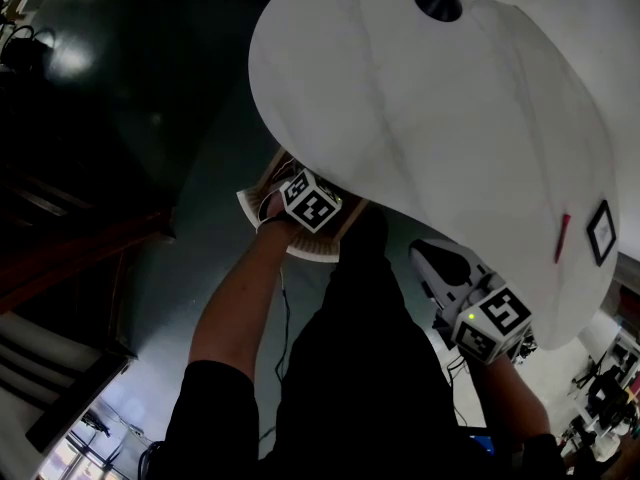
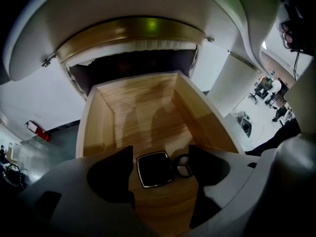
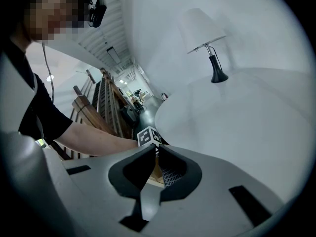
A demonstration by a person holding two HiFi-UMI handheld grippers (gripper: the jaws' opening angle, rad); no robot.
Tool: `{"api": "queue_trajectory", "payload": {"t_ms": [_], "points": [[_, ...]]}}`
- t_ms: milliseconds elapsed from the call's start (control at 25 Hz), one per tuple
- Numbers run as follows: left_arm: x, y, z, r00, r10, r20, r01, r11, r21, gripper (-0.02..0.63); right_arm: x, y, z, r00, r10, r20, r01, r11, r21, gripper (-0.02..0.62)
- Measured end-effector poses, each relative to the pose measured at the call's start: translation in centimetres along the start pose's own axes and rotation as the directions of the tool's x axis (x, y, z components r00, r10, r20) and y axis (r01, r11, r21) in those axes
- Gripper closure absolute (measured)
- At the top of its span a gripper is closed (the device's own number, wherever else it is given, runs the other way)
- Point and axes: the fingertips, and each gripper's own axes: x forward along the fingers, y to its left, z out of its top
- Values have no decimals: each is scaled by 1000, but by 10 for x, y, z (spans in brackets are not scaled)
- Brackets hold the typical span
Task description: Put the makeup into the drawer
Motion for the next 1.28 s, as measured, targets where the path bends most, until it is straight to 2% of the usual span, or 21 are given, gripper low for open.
{"api": "queue_trajectory", "payload": {"t_ms": [240, 480, 760, 1040, 1160, 1280], "points": [[-17, -6, -8, 998, -31, -54, 31, 1000, -1, 245, -3, 6, 15, 1000, 14, 20, -14, 1000, -2, 577], [-46, -16, -12, 998, -45, -38, 45, 999, -17, 245, -8, 16, 33, 998, 25, 59, -24, 1000, -17, 577], [-97, -50, -2, 997, -57, 58, 59, 997, -46, 245, -23, 38, 54, 995, 34, 96, -28, 998, -62, 577], [-152, -92, 4, 991, -46, 127, 56, 996, -74, 245, -42, 75, 55, 993, 52, 102, -40, 993, -109, 577], [-181, -104, 18, 981, -32, 192, 52, 994, -98, 249, -55, 89, 57, 993, 54, 109, -40, 991, -124, 577], [-215, -108, 39, 960, 1, 280, 34, 993, -118, 273, -67, 98, 63, 990, 64, 128, -47, 991, -128, 577]]}}
